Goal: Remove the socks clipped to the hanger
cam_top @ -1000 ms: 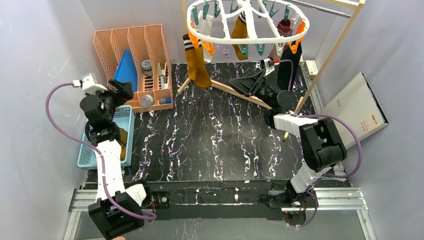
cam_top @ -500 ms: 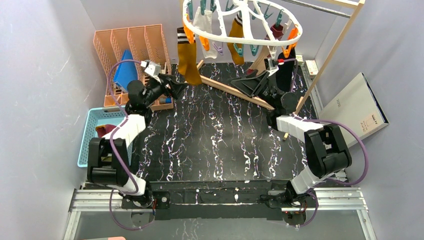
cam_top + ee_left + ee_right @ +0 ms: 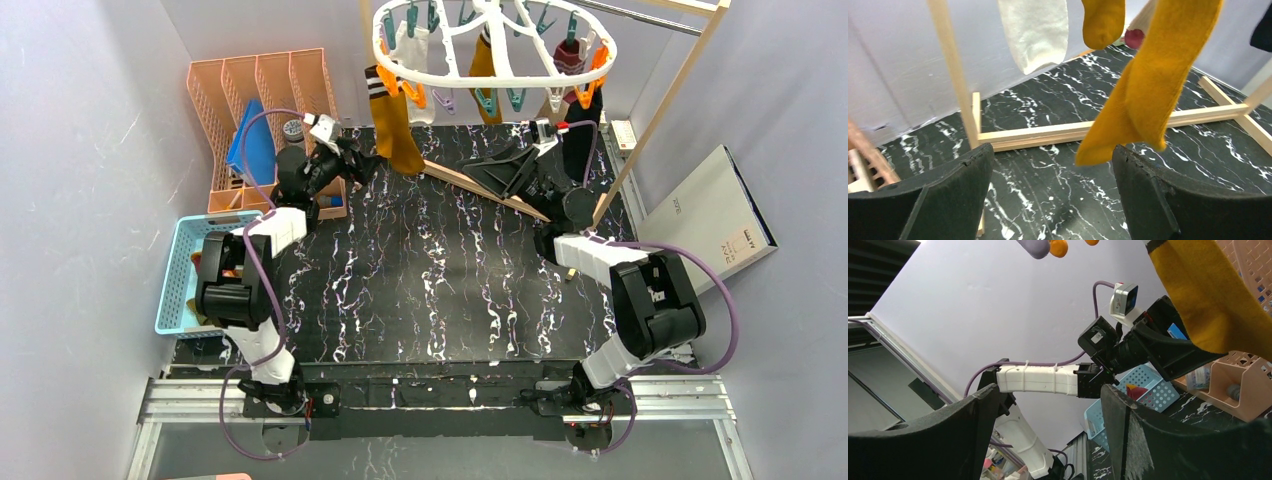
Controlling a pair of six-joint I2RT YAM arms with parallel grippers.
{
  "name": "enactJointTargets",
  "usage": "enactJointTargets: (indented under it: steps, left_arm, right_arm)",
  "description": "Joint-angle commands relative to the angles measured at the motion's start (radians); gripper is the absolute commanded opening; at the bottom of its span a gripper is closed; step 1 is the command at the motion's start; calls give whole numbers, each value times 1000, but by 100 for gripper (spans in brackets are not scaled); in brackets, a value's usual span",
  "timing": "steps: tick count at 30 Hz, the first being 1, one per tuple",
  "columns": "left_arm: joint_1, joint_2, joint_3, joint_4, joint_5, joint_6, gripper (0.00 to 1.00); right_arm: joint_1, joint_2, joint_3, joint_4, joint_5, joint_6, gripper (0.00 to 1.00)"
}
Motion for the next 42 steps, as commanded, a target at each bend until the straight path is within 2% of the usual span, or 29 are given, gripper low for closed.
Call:
enactJointTargets:
  steps: [1, 11, 17, 21, 24, 35, 38, 42]
  left_arm:
    - [-43, 35, 58, 57, 89, 22, 85]
    - [-90, 147, 135, 58, 105, 42, 85]
    - [-95, 183, 159, 59, 88, 53, 74]
    - [-95, 180, 141, 58, 83, 68, 71]
    - [-95, 177, 132, 59, 85, 70, 66]
    - [-95, 160, 127, 123, 71, 32, 59]
    - [-95, 156, 128, 131, 75, 22, 44]
    - [-95, 163, 154, 132, 120, -15, 4]
  right_arm:
    - [-4, 23, 18, 225, -13, -16, 82]
    - [-4, 76, 41, 236, -16, -11, 82]
    - [-5, 100, 58, 239, -19, -6, 82]
    - [-5, 111, 63, 244, -20, -4, 82]
    - [-5, 115, 62, 250, -22, 1, 82]
    - [-4, 106, 57, 255, -27, 3, 82]
    - [-4, 102, 53, 255, -29, 3, 82]
    - [-5, 94, 53, 255, -32, 6, 82]
